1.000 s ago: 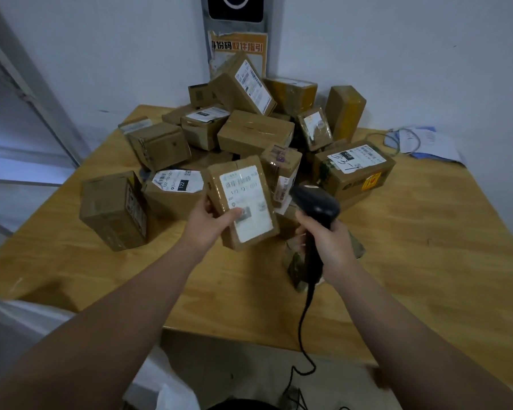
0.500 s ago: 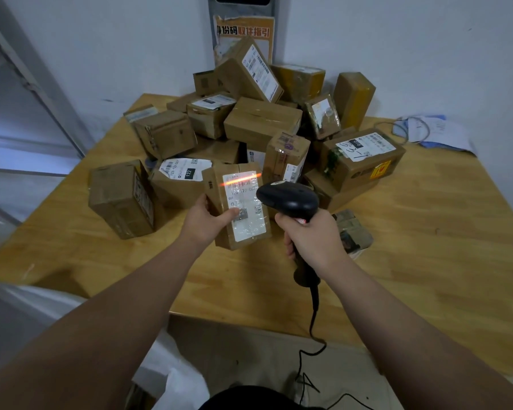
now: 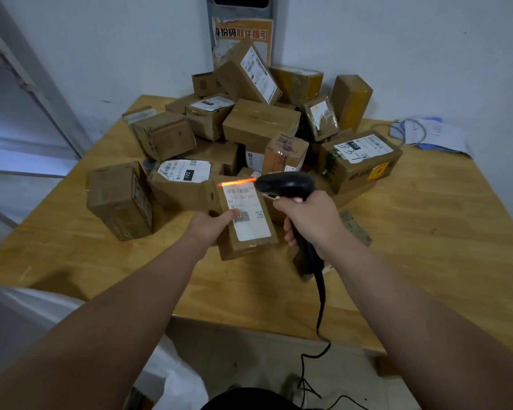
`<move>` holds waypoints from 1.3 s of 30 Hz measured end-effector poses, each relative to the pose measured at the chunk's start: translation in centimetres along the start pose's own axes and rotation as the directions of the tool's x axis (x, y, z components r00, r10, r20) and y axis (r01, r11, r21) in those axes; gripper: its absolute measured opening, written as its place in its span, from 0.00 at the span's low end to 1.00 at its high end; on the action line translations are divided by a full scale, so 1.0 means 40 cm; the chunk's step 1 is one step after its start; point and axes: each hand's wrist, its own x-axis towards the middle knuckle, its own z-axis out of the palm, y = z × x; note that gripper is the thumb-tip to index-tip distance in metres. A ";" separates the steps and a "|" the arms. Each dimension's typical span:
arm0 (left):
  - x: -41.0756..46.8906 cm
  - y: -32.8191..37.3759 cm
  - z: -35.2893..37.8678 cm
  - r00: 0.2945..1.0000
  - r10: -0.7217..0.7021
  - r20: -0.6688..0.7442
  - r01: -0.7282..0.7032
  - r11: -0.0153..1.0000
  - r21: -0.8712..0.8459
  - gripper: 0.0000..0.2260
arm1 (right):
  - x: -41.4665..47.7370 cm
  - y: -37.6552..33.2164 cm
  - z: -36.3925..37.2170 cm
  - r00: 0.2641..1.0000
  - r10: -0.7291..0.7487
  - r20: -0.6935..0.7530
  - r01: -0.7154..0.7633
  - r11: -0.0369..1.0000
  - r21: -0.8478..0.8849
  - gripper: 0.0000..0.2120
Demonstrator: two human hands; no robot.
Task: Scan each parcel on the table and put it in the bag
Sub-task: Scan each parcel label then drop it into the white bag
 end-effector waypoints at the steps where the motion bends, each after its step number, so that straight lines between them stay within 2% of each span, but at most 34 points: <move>1: 0.000 -0.002 0.004 1.000 -0.015 -0.007 0.014 1.000 -0.020 0.18 | 0.004 -0.012 -0.002 1.000 -0.001 0.010 0.002 1.000 -0.009 0.10; 5: 0.001 -0.014 0.014 0.996 -0.093 -0.008 0.092 0.992 -0.082 0.19 | 0.007 -0.030 0.003 0.999 0.025 0.042 -0.021 0.996 -0.081 0.10; 17: 0.011 -0.046 0.010 0.994 -0.111 -0.005 0.110 0.989 -0.096 0.20 | -0.001 -0.011 0.013 0.997 0.073 0.007 -0.072 0.996 -0.059 0.10; 23: -0.012 -0.084 -0.001 0.995 -0.093 -0.042 0.087 0.989 -0.118 0.19 | -0.028 0.018 0.039 0.995 0.086 0.041 -0.082 0.994 -0.072 0.14; 28: -0.102 -0.164 -0.051 0.995 -0.057 -0.087 0.036 0.975 -0.219 0.23 | -0.077 0.080 0.099 0.977 0.052 0.205 -0.042 0.998 -0.054 0.14; 32: -0.219 -0.283 -0.105 0.978 -0.051 -0.202 -0.012 0.955 -0.297 0.25 | -0.140 0.164 0.187 0.923 0.016 0.384 -0.021 1.000 0.008 0.15; 37: -0.394 -0.469 -0.191 0.930 -0.158 -0.332 0.027 0.929 -0.368 0.36 | -0.229 0.269 0.323 0.840 0.013 0.543 -0.043 0.998 0.043 0.15; 39: -0.453 -0.539 -0.235 0.915 -0.215 -0.341 0.059 0.908 -0.415 0.35 | -0.260 0.301 0.378 0.809 0.044 0.586 -0.052 0.999 -0.003 0.14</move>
